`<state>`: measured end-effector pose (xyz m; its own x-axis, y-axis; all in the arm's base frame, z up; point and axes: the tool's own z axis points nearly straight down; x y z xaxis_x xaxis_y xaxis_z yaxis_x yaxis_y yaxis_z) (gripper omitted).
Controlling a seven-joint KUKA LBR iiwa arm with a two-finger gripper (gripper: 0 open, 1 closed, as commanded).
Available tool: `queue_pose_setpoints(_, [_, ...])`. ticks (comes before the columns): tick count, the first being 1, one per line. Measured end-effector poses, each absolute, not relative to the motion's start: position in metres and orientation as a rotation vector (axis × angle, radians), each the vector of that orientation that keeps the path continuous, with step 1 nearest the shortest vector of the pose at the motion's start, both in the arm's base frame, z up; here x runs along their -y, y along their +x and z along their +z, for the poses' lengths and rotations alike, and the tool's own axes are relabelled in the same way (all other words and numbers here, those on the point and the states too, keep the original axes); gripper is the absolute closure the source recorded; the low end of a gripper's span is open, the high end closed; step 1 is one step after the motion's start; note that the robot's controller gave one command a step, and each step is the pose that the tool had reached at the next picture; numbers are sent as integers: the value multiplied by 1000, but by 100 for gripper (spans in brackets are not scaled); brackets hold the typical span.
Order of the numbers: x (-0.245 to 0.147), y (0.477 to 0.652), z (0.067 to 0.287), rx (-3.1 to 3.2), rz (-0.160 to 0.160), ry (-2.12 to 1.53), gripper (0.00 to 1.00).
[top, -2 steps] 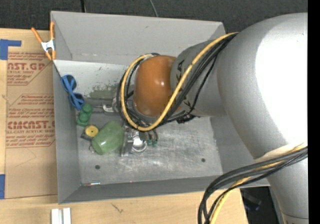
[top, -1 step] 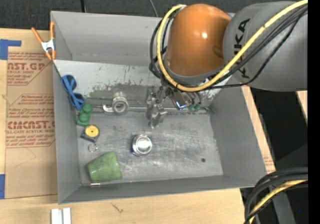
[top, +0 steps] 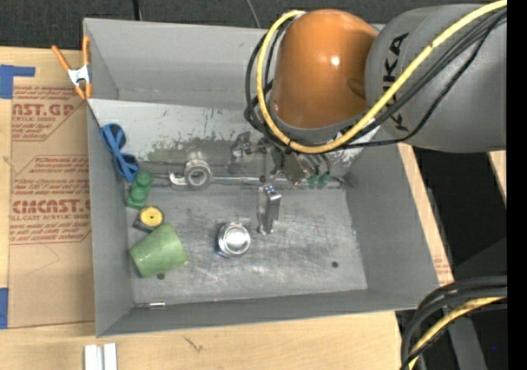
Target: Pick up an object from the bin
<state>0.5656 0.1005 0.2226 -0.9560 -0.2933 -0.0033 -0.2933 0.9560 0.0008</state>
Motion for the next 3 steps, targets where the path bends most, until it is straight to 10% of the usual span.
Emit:
queue_pose_setpoints(1, [-87,544,71,-3024,4,-795,0])
queue_pose_setpoints(2, [-87,545,73,-3024,3,-795,100])
queue_pose_setpoints(3, [-98,550,200,-2919,-1,-1134,100])
